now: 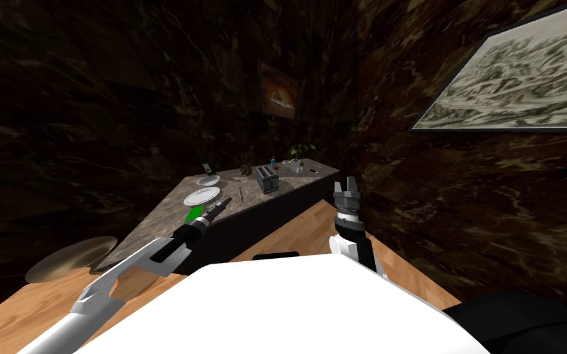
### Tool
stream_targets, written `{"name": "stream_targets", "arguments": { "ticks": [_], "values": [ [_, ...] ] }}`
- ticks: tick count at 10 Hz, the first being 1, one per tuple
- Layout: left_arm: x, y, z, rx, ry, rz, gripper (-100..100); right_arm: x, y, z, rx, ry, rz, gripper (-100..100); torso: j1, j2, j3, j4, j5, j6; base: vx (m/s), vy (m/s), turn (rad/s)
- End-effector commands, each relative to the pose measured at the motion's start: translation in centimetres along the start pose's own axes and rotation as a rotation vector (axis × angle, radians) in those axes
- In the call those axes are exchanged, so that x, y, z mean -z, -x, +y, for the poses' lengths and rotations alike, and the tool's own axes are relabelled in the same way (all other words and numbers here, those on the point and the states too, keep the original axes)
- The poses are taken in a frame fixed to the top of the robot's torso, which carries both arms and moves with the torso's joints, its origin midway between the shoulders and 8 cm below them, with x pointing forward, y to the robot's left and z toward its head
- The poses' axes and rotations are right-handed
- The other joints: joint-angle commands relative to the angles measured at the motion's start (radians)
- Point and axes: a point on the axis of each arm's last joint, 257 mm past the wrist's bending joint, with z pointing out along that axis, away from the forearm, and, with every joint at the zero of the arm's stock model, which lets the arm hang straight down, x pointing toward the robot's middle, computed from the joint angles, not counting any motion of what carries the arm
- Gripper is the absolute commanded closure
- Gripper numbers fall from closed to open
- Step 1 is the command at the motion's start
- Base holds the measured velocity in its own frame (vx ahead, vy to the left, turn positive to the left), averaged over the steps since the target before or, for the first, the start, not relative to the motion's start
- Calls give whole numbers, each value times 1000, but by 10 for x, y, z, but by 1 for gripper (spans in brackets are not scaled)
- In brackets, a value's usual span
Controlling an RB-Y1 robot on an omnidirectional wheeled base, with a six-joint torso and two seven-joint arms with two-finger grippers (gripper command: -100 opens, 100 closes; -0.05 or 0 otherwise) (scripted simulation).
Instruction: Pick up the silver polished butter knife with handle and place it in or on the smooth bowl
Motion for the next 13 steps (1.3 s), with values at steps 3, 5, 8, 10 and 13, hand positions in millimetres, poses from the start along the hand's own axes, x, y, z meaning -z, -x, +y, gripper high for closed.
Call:
{"name": "stream_targets", "arguments": {
  "ticks": [3, 5, 8, 10, 13],
  "values": [
    [6, 2, 50, -83, 118, 58, -100, 0, 0, 0, 0, 0, 0, 0, -2, -1, -1, 0, 0, 1, 57, -107, -103],
    [16, 4, 93, -137, 227, 101, -100, 0, 0, 0, 0, 0, 0, 0, -1, -1, -1, 0, 0, 0, 90, -102, -118],
    [31, 14, 135, -201, 335, 140, -100, 0, 0, 0, 0, 0, 0, 0, 0, -2, -1, -1, 0, 0, 89, -94, -80],
    [49, 25, 173, -253, 436, 171, -100, 0, 0, 0, 0, 0, 0, 0, -3, -5, -3, -1, -1, 0, 161, -125, -88],
    [69, 36, 207, -292, 531, 194, -100, 0, 0, 0, 0, 0, 0, 0, -1, -4, -3, -1, 0, 0, 120, -85, -42]
  ]
}}
